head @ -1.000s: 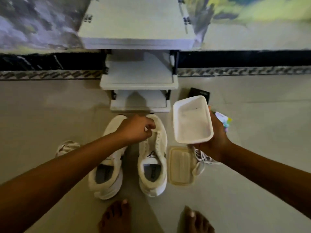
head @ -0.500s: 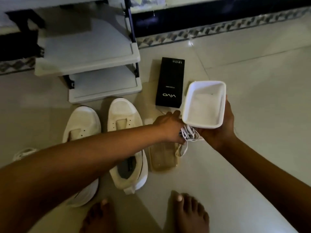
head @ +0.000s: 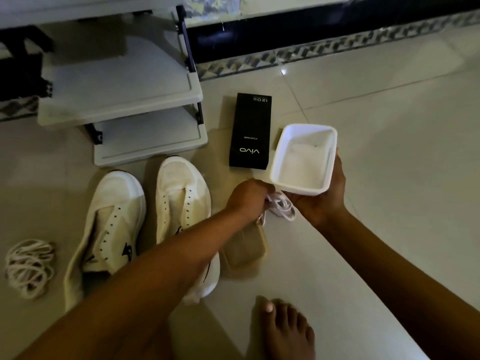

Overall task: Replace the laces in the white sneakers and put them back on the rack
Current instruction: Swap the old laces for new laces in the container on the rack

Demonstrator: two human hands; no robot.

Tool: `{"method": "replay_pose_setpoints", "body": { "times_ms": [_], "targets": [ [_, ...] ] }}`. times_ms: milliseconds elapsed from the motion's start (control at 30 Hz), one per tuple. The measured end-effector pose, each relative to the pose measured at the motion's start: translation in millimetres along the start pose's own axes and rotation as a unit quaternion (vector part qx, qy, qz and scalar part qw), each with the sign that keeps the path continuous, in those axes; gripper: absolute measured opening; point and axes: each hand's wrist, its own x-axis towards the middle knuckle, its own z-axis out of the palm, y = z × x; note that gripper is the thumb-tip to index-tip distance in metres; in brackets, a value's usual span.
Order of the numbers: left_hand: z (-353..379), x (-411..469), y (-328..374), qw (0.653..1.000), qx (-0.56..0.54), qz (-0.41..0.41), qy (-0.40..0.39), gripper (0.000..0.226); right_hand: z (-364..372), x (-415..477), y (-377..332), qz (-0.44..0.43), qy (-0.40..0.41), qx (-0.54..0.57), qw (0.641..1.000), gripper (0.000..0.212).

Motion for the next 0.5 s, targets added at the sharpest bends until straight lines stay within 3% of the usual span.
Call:
{"method": "replay_pose_setpoints", "body": {
  "times_ms": [167,300,400,500],
  "targets": [
    [-64,-20,-31,0.971,-0.230,-0.051,0.049,0.015,15,-5,-10,0.000,-0.013,-0.003,1.000,0.037],
    [-128,-60,-42,0.916,-0.382,-0.078,0.096,0.015,26,-9,5,0.025,-0.021,-0.003,0.999,0.036],
    [-161,-89,-41,0.846,-0.510,-0.088,0.132,0.018,48,-13,27,0.061,-0.044,0.002,0.997,0.037],
    [-178,-105,-35,0.740,-0.651,-0.099,0.136,0.017,67,-20,48,0.092,-0.082,0.018,0.992,0.041]
  ]
}}
